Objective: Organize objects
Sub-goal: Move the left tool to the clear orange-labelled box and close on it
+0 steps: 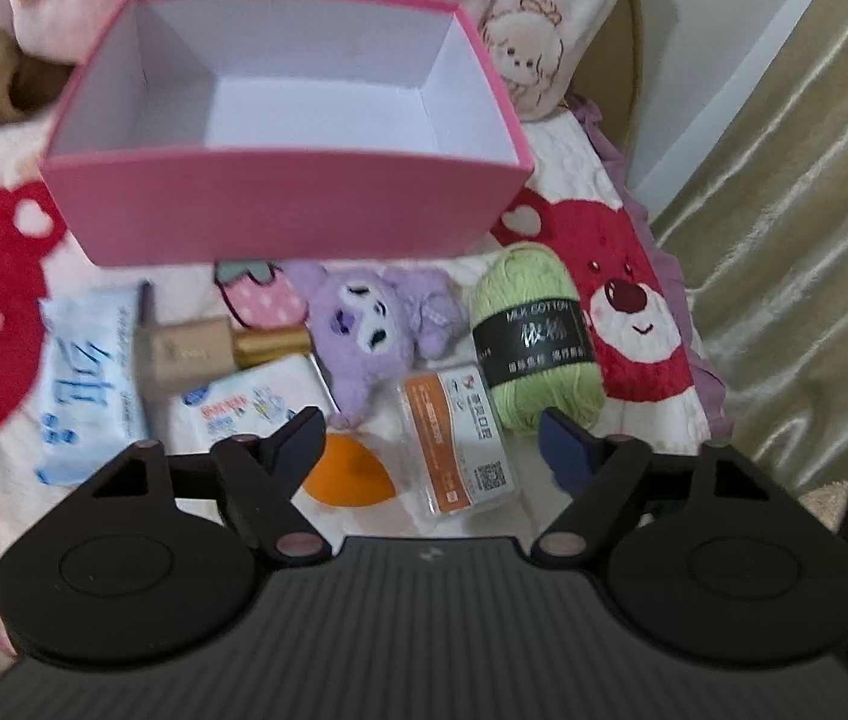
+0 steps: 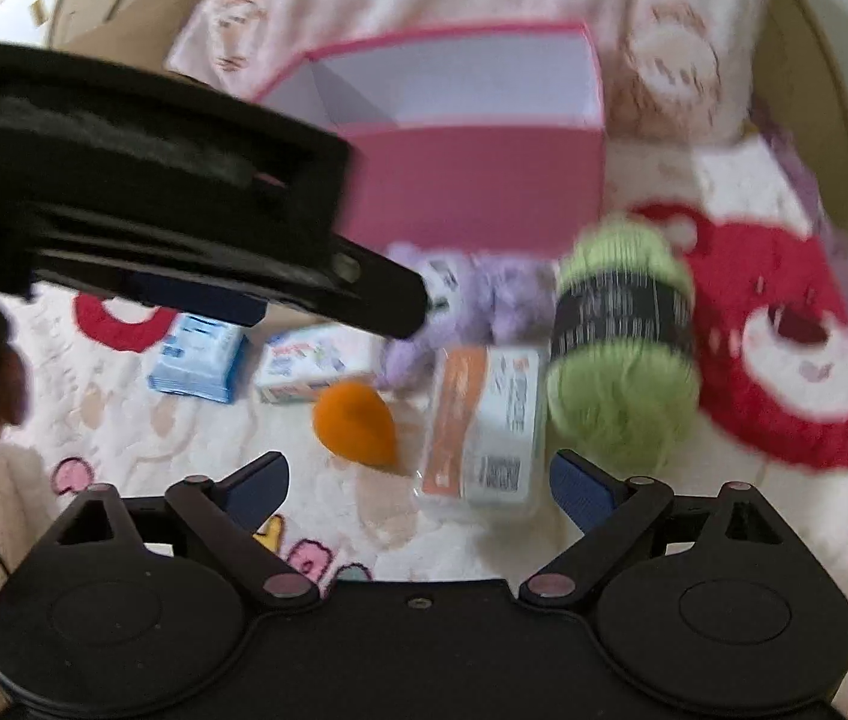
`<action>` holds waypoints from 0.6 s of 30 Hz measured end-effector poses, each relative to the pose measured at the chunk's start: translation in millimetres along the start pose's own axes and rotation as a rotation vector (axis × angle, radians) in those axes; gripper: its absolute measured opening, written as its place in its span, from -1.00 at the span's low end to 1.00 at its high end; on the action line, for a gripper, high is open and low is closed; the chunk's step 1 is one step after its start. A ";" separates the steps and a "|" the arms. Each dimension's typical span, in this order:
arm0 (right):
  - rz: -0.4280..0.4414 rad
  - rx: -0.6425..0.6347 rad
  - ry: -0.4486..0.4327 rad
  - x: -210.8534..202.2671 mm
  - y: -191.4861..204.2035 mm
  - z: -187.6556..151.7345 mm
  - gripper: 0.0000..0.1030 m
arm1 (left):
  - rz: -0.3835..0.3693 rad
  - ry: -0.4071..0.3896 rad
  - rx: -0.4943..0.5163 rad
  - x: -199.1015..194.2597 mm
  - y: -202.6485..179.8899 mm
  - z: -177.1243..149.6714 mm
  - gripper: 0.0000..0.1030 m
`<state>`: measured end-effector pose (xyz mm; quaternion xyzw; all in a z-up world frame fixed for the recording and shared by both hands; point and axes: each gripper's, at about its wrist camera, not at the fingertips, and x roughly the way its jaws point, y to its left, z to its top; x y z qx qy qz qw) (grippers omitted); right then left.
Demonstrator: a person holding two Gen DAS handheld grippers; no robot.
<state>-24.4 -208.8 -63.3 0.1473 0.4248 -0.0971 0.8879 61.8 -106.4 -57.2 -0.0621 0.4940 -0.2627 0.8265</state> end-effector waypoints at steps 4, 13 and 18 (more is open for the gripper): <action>0.004 0.080 0.042 19.4 -12.7 -5.7 0.81 | -0.191 0.086 0.184 18.0 7.7 -11.8 0.25; -0.088 -0.026 0.019 30.8 6.0 -10.6 0.54 | -0.256 0.121 0.197 45.2 3.9 -22.8 -0.23; -0.139 -0.057 0.023 31.5 9.7 -14.0 0.30 | -0.211 0.147 0.188 59.4 5.8 -28.2 -0.29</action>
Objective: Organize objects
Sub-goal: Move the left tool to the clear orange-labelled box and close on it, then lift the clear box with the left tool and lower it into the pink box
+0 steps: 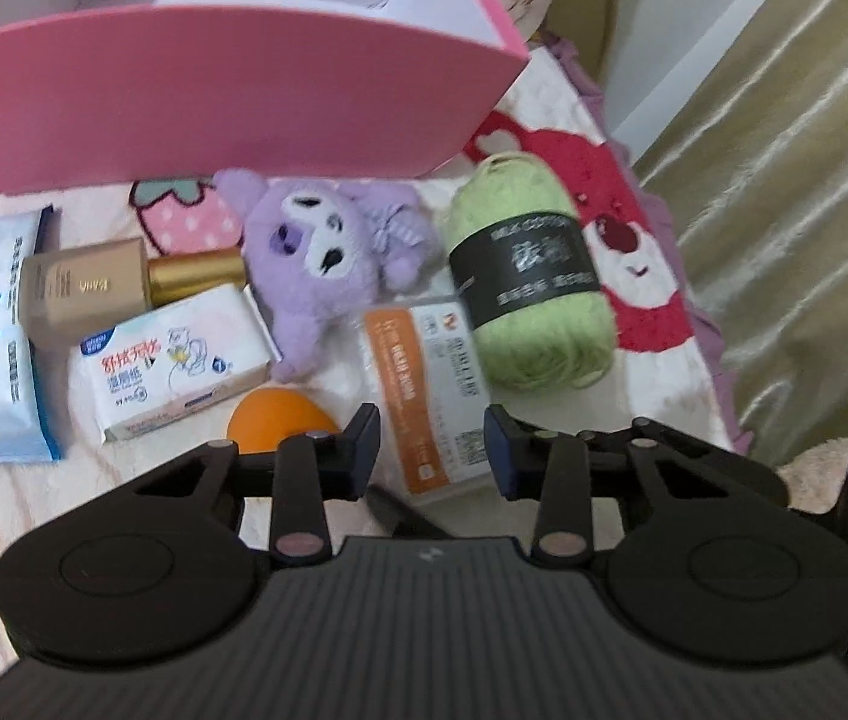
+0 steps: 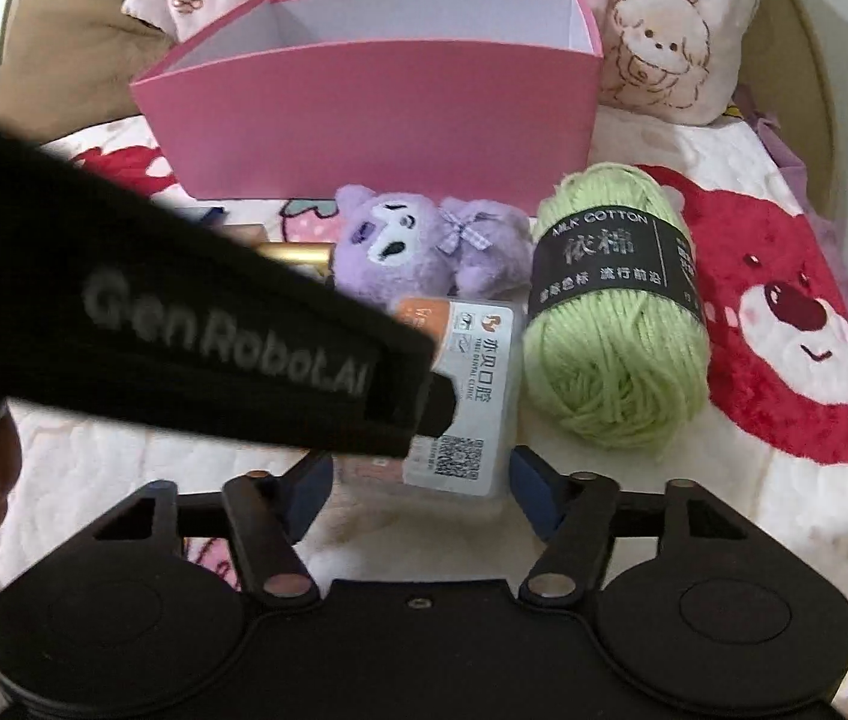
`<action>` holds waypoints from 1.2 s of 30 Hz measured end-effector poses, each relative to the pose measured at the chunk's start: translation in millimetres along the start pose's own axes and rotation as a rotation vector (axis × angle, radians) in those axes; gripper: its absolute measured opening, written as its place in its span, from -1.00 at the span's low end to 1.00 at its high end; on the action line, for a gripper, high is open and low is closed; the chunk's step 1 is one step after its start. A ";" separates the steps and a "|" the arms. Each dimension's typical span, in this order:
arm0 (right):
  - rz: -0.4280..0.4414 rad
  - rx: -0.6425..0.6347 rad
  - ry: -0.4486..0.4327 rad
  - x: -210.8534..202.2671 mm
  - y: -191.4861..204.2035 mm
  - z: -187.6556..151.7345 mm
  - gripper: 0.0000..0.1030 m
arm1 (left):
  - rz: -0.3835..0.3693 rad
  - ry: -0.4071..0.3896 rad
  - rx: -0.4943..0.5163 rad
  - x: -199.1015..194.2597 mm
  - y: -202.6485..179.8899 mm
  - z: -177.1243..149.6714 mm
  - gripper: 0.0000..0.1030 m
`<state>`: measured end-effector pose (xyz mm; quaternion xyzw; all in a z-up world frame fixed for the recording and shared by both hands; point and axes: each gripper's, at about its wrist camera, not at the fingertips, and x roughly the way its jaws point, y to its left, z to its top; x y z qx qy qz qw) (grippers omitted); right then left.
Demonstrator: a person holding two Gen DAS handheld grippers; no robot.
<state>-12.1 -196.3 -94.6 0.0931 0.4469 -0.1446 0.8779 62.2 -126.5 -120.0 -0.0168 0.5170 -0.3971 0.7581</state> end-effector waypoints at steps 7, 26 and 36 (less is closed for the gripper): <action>0.013 0.035 0.021 3.2 0.3 -3.5 0.30 | 0.022 0.010 -0.022 14.9 2.2 -6.5 -0.29; 0.035 -0.033 -0.139 -41.6 4.1 -1.7 0.29 | 0.023 -0.068 0.013 -32.8 -16.3 -12.0 -0.29; 0.105 -0.027 -0.279 -88.9 1.9 14.4 0.29 | 0.080 -0.171 0.078 -91.5 -48.9 -4.0 -0.29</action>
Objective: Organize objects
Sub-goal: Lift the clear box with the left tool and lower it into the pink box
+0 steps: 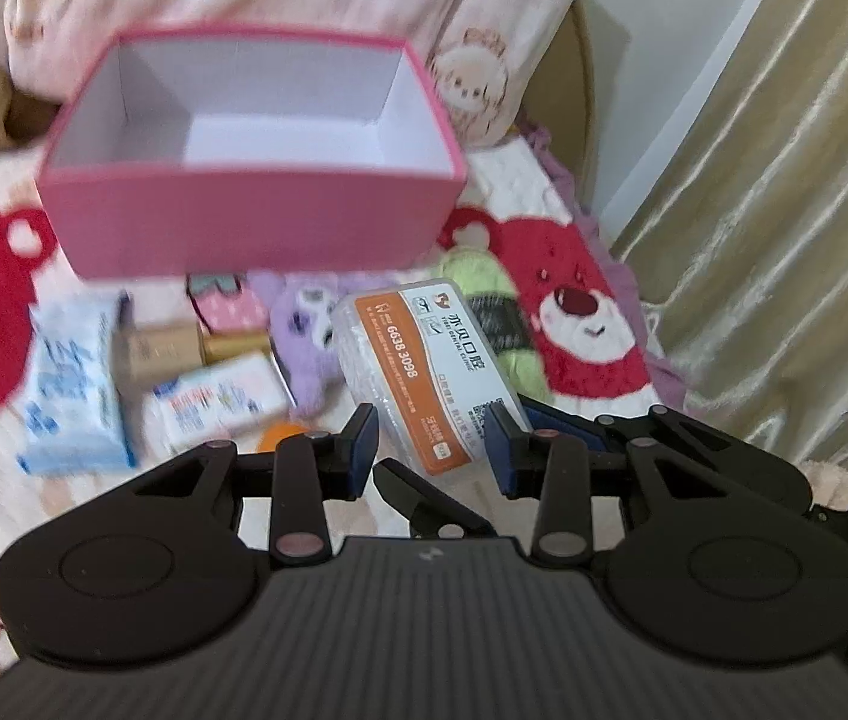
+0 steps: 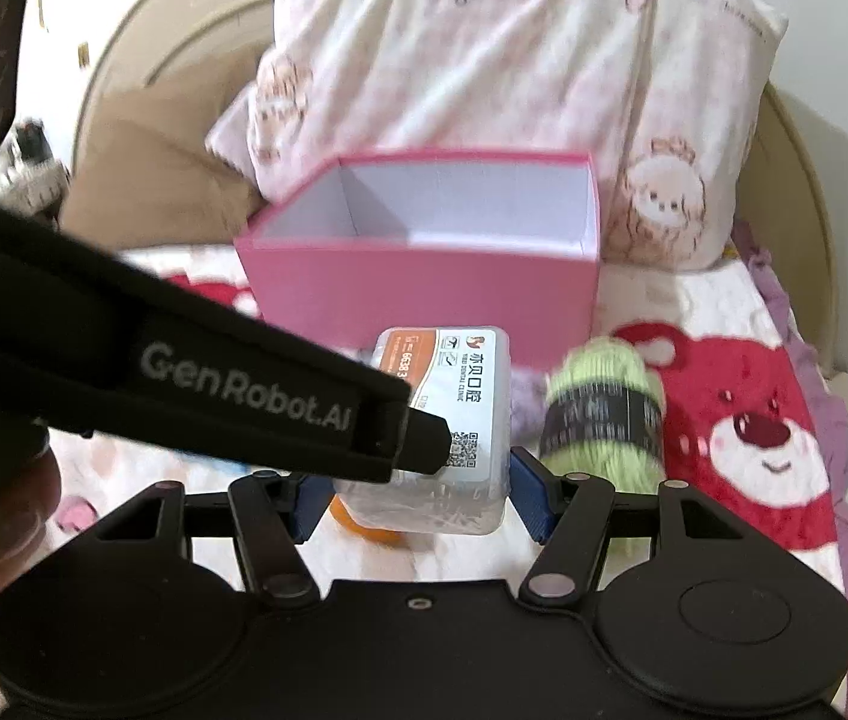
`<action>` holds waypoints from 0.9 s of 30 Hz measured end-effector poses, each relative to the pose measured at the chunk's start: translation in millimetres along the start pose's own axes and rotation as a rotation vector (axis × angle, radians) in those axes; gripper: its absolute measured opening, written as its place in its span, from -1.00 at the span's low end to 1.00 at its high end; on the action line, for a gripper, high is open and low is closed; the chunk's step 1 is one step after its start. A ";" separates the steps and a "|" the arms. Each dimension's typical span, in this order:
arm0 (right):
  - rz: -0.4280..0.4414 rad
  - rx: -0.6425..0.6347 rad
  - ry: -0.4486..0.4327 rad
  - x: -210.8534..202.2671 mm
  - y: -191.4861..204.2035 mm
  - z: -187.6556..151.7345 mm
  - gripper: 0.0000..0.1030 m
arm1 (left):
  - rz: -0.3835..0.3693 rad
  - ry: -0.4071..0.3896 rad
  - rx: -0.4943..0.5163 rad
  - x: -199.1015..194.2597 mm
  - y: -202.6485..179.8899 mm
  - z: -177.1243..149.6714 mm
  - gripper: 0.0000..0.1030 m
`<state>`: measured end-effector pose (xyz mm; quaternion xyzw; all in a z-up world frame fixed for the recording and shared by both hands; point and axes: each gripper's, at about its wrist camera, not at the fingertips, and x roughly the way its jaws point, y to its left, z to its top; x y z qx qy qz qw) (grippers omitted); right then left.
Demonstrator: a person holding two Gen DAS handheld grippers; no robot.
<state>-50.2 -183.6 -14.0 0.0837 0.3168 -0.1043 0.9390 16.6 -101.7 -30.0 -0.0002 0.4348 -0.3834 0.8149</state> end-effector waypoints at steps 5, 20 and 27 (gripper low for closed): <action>0.021 -0.002 -0.058 -13.3 -7.7 43.9 0.29 | 0.010 -0.044 0.031 -28.5 -12.9 42.3 -0.29; 0.030 0.106 -0.050 80.4 -42.3 159.9 0.29 | 0.048 -0.025 0.010 30.5 32.7 188.3 -0.29; -0.011 0.128 0.072 161.7 -61.8 177.9 0.29 | 0.015 0.077 -0.066 110.8 76.3 227.0 -0.29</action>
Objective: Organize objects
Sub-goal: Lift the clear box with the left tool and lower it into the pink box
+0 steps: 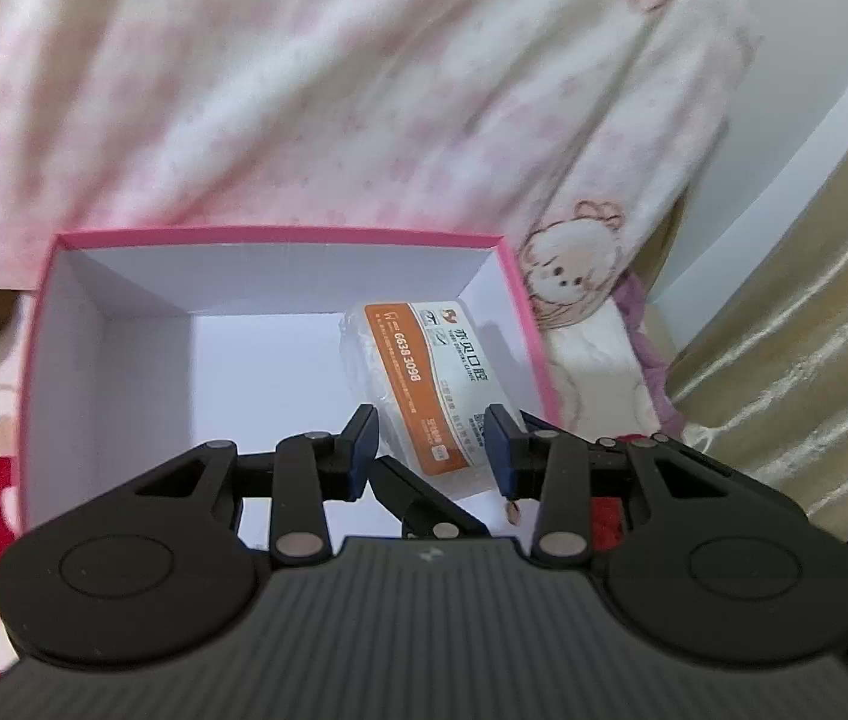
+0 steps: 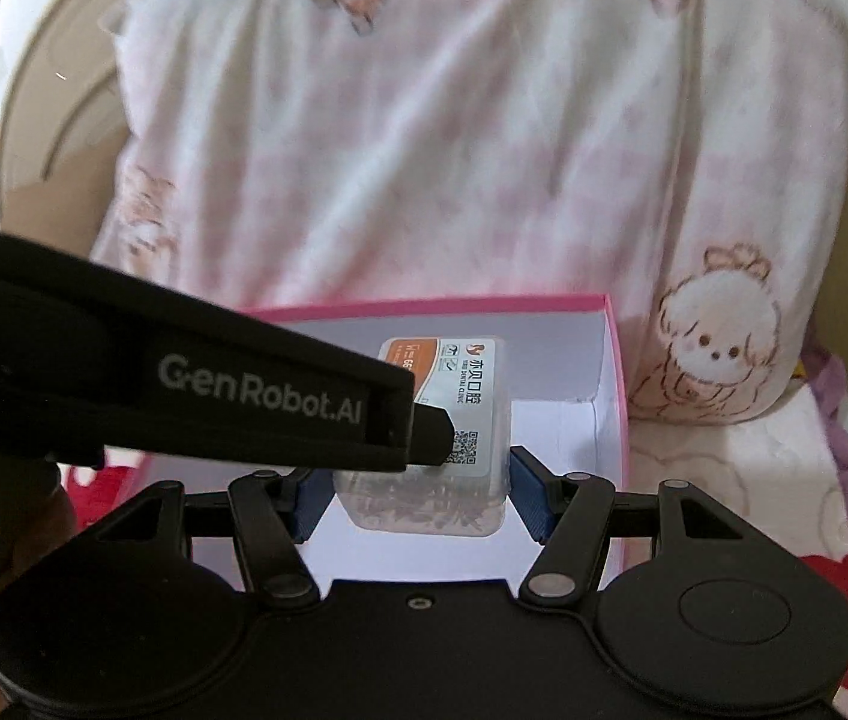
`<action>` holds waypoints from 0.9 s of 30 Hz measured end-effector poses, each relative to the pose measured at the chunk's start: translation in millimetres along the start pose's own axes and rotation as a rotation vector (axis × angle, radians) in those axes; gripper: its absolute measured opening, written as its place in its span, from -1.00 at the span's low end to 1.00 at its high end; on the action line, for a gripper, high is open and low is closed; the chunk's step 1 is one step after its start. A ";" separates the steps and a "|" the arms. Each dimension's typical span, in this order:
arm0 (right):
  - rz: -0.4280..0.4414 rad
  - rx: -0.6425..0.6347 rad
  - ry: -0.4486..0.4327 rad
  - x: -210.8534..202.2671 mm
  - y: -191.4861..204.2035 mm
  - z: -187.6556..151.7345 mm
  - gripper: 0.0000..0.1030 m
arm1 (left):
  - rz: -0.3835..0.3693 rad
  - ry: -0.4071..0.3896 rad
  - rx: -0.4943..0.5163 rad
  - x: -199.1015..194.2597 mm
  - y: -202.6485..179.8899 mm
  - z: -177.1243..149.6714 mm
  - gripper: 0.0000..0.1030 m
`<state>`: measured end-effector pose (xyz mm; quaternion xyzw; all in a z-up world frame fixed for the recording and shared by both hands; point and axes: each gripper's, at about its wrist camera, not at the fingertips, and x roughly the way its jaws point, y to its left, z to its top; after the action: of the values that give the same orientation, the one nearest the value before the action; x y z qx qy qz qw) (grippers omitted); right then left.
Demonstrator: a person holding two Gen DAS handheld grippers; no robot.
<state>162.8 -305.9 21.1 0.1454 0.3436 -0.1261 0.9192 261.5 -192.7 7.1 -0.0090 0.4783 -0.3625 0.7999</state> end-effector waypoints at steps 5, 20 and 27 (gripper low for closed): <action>-0.035 -0.020 0.087 41.8 -2.0 6.4 0.29 | -0.015 0.049 -0.061 38.1 23.1 8.9 -0.29; -0.048 -0.070 0.295 109.2 -3.0 0.1 0.29 | -0.008 0.163 -0.122 91.6 56.6 5.0 -0.40; 0.008 -0.058 0.369 103.7 -7.3 -1.7 0.42 | 0.038 0.203 -0.131 101.0 56.3 -0.1 -0.49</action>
<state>235.2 -325.8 -50.8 0.1410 0.5092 -0.0837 0.8449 321.9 -210.6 -89.8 -0.0154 0.5796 -0.3144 0.7516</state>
